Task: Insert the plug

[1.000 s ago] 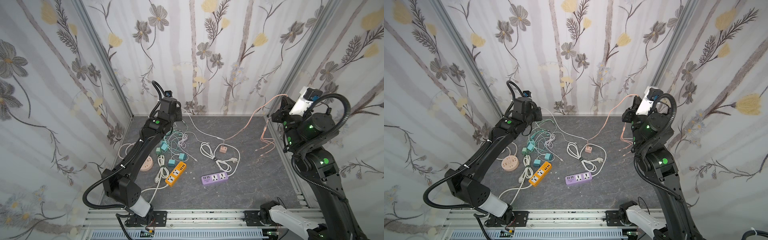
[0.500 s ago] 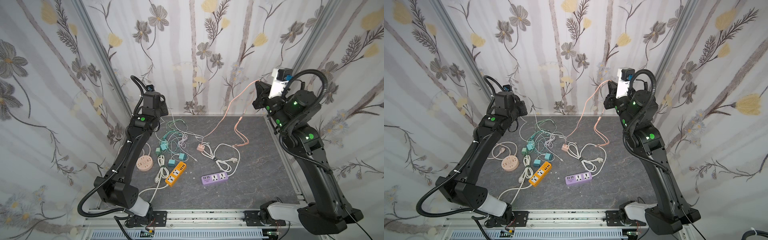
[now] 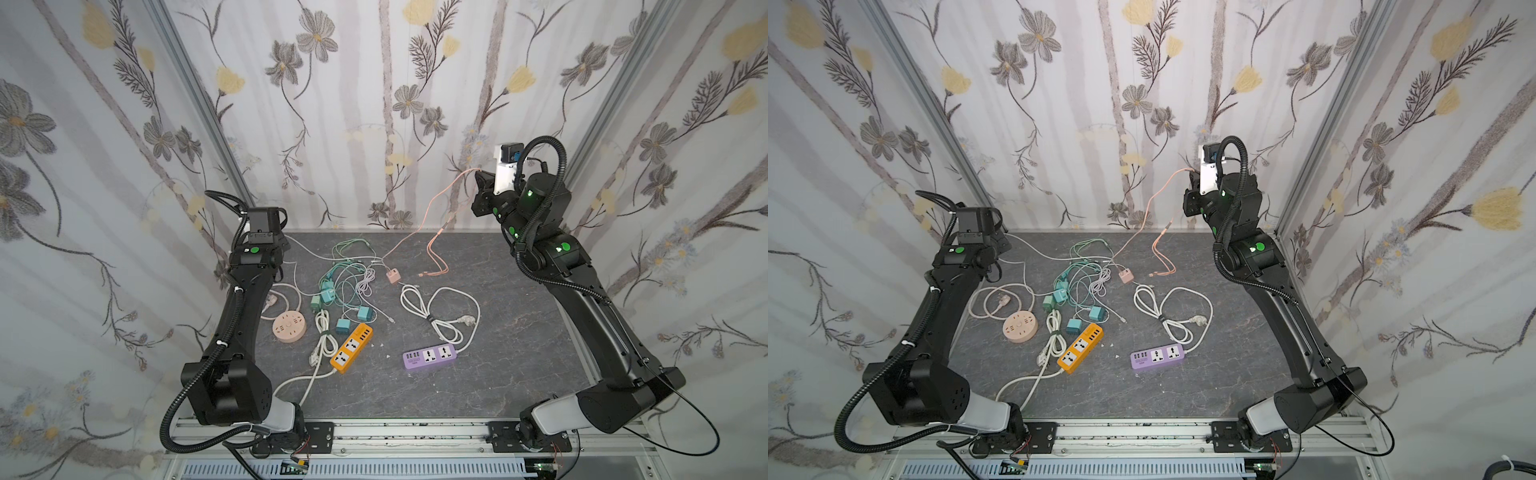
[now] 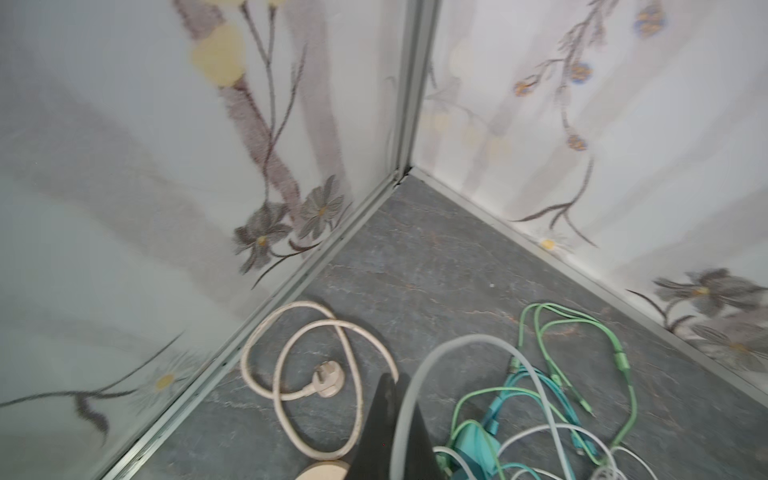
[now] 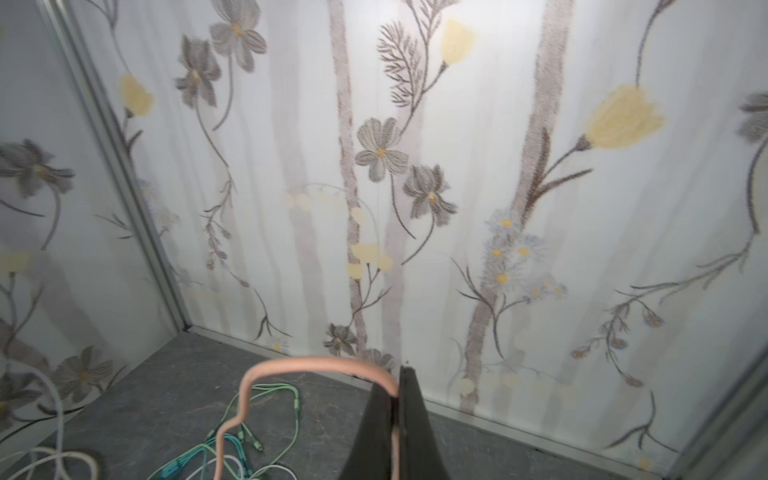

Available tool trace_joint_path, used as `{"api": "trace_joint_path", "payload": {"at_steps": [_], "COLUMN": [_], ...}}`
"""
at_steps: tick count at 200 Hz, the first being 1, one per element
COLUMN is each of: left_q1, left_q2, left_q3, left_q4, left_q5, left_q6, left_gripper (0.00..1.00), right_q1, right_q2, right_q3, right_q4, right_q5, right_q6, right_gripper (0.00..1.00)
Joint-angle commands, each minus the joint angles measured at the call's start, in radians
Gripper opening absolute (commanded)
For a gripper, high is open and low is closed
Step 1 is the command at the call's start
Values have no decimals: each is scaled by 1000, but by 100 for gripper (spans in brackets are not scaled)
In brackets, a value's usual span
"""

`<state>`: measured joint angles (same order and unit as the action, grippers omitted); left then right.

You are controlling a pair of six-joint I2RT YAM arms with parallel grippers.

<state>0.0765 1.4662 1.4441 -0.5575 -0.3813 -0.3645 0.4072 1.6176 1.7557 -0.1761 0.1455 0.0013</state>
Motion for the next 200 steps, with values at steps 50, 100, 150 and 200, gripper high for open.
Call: {"api": "trace_joint_path", "payload": {"at_steps": [50,100,150,200], "left_q1": [108,206,235,314], "left_q2": [-39,-57,-99,-126], "left_q3": [-94,-132,-182,-231], "left_q4": [-42,-87,-74,-75], "left_q5": [-121,-197,-216,-228], "left_q6": [-70,-134,-135,-171], "left_gripper": [0,0,0,0], "right_q1": [-51,-140,-178,-271], "right_q2": [8,12,3,-2], "right_q3": [6,11,8,-9], "right_q4": [46,4,0,-10], "right_q5": [40,174,200,289], "right_q6": [83,227,204,282], "right_gripper": [0,0,0,0]}}
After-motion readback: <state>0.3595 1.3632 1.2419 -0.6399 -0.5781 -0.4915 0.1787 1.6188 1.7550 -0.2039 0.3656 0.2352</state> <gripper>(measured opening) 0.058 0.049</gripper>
